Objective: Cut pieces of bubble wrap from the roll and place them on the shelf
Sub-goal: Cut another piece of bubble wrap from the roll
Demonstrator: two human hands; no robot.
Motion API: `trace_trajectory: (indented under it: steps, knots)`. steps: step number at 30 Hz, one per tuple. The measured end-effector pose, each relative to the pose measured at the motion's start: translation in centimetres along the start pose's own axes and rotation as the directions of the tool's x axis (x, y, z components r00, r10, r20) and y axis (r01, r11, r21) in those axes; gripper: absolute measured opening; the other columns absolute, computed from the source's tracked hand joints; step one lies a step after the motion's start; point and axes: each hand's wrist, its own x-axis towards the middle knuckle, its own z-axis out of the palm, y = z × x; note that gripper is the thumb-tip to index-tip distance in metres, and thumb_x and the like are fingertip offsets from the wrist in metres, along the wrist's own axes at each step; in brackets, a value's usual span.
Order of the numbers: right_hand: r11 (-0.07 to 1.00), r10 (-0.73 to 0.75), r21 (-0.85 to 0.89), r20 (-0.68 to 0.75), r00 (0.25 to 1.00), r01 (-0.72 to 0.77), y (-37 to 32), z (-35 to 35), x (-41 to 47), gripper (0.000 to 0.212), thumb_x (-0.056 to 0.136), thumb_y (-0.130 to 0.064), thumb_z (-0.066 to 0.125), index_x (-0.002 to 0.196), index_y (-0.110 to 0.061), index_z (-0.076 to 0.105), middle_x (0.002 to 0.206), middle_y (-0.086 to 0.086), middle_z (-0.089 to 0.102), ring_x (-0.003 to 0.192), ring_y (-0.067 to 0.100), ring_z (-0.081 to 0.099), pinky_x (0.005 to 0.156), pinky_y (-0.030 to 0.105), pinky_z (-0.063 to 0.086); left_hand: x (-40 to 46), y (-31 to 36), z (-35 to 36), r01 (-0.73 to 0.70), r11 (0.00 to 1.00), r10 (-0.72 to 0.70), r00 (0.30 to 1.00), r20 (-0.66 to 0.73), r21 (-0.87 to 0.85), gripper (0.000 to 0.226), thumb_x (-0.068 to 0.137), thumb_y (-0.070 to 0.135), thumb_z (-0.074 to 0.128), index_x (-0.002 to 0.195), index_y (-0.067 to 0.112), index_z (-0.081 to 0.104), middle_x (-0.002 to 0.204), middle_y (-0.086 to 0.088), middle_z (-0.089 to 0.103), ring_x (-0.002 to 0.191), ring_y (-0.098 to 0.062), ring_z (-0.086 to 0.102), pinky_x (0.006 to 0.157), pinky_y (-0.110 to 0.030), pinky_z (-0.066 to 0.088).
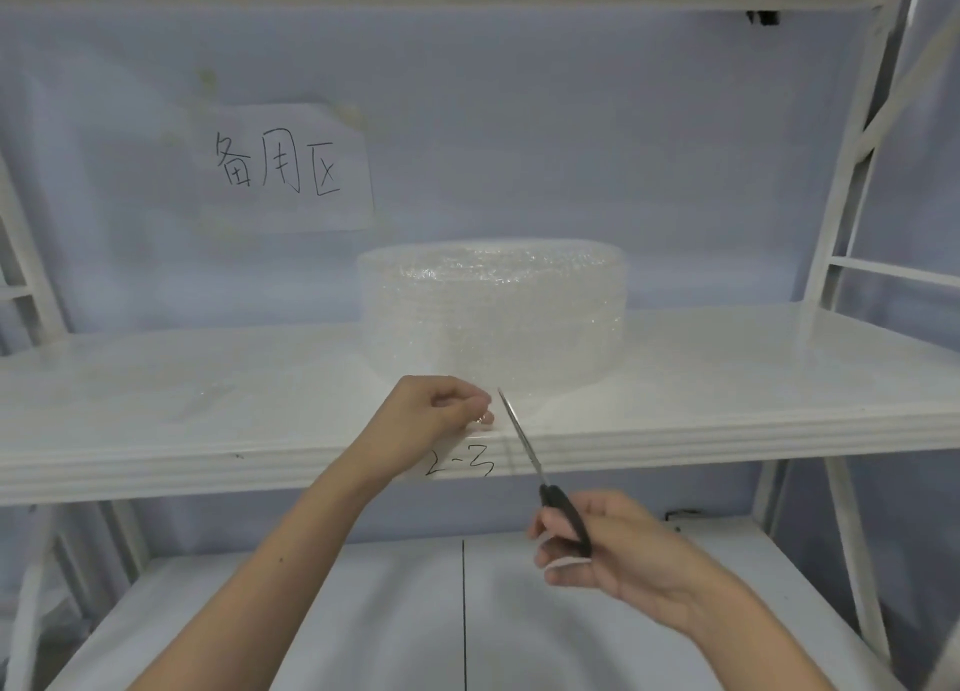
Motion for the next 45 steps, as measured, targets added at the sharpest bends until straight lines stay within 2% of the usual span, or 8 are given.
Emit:
trace_trajectory:
  steps: [4, 9, 16, 24, 34, 38, 41, 45]
  knots:
    - [0.995, 0.037, 0.094, 0.070, 0.997, -0.043, 1.9, 1.0, 0.8, 0.039, 0.079, -0.042, 0.074, 0.068, -0.010, 0.055, 0.079, 0.011, 0.060, 0.063, 0.026, 0.059, 0.060, 0.038, 0.054, 0.2, 0.0, 0.3, 0.022, 0.999, -0.023, 0.999, -0.026, -0.034, 0.013, 0.091, 0.020, 0.069, 0.095, 0.009, 0.074, 0.084, 0.000, 0.079, 0.077, -0.004, 0.071, 0.076, -0.019, 0.054]
    - [0.996, 0.024, 0.085, 0.142, 0.990, -0.037, 2.4, 0.9, 0.9, 0.047, 0.071, -0.056, 0.067, 0.066, -0.012, 0.053, 0.080, 0.009, 0.057, 0.068, 0.026, 0.059, 0.064, 0.041, 0.055, 0.2, 0.1, 0.4, 0.030, 0.998, -0.035, 0.995, -0.095, -0.051, 0.010, 0.091, 0.018, 0.068, 0.087, 0.009, 0.071, 0.082, -0.002, 0.079, 0.064, -0.004, 0.063, 0.065, -0.014, 0.050]
    - [0.999, -0.002, 0.040, 0.122, 0.993, -0.003, 1.6, 1.1, 2.2, 0.047, 0.078, -0.059, 0.060, 0.068, -0.014, 0.052, 0.080, 0.007, 0.059, 0.068, 0.024, 0.059, 0.061, 0.039, 0.055, 0.4, 0.1, 0.2, 0.024, 1.000, -0.023, 0.991, -0.128, 0.007, 0.013, 0.088, 0.023, 0.071, 0.086, 0.012, 0.076, 0.074, 0.007, 0.074, 0.061, -0.004, 0.057, 0.062, -0.012, 0.047]
    - [0.999, -0.009, 0.036, 0.173, 0.985, 0.003, 1.4, 1.3, 3.2, 0.048, 0.078, -0.060, 0.058, 0.066, -0.014, 0.051, 0.078, 0.005, 0.058, 0.068, 0.024, 0.059, 0.058, 0.037, 0.055, 0.5, 0.7, -0.1, 0.062, 0.997, -0.071, 0.980, -0.189, -0.052, 0.014, 0.089, 0.024, 0.070, 0.083, 0.013, 0.076, 0.078, 0.007, 0.074, 0.057, -0.001, 0.055, 0.053, -0.009, 0.043]
    - [1.000, -0.024, 0.019, 0.188, 0.982, 0.020, 1.6, 1.7, 3.9, 0.049, 0.077, -0.062, 0.059, 0.067, -0.014, 0.051, 0.078, 0.005, 0.058, 0.066, 0.023, 0.059, 0.058, 0.037, 0.055, 0.1, 0.8, -0.7, 0.081, 0.995, -0.086, 0.993, -0.082, -0.055, 0.012, 0.089, 0.023, 0.070, 0.085, 0.013, 0.073, 0.081, 0.005, 0.076, 0.060, -0.007, 0.054, 0.065, -0.015, 0.047]
    - [0.997, -0.057, 0.054, 0.186, 0.981, 0.048, 0.2, 2.2, 5.1, 0.047, 0.079, -0.060, 0.057, 0.069, -0.015, 0.049, 0.076, 0.004, 0.057, 0.062, 0.021, 0.058, 0.054, 0.034, 0.054, -0.1, 0.9, -0.9, 0.061, 0.996, -0.065, 0.996, -0.062, -0.070, 0.014, 0.088, 0.018, 0.071, 0.076, 0.011, 0.069, 0.078, 0.004, 0.073, 0.059, -0.004, 0.056, 0.062, -0.013, 0.047]
    - [0.997, -0.071, 0.042, 0.196, 0.978, 0.064, -0.2, 2.2, 5.3, 0.046, 0.080, -0.059, 0.056, 0.068, -0.015, 0.048, 0.073, 0.003, 0.055, 0.059, 0.020, 0.057, 0.052, 0.032, 0.053, -0.1, 0.9, -0.9, 0.068, 0.996, -0.072, 0.995, -0.067, -0.058, 0.013, 0.088, 0.020, 0.072, 0.079, 0.010, 0.068, 0.075, 0.004, 0.074, 0.060, -0.008, 0.055, 0.062, -0.012, 0.046]
    - [0.992, -0.130, 0.022, 0.164, 0.978, 0.128, -0.1, 2.1, 5.4, 0.046, 0.083, -0.055, 0.061, 0.067, -0.015, 0.047, 0.068, 0.003, 0.051, 0.051, 0.017, 0.052, 0.047, 0.028, 0.052, -0.1, 0.9, -0.7, 0.063, 0.995, -0.069, 0.995, -0.076, -0.080, 0.012, 0.088, 0.015, 0.071, 0.081, 0.008, 0.064, 0.071, 0.006, 0.075, 0.054, -0.002, 0.058, 0.058, -0.011, 0.046]
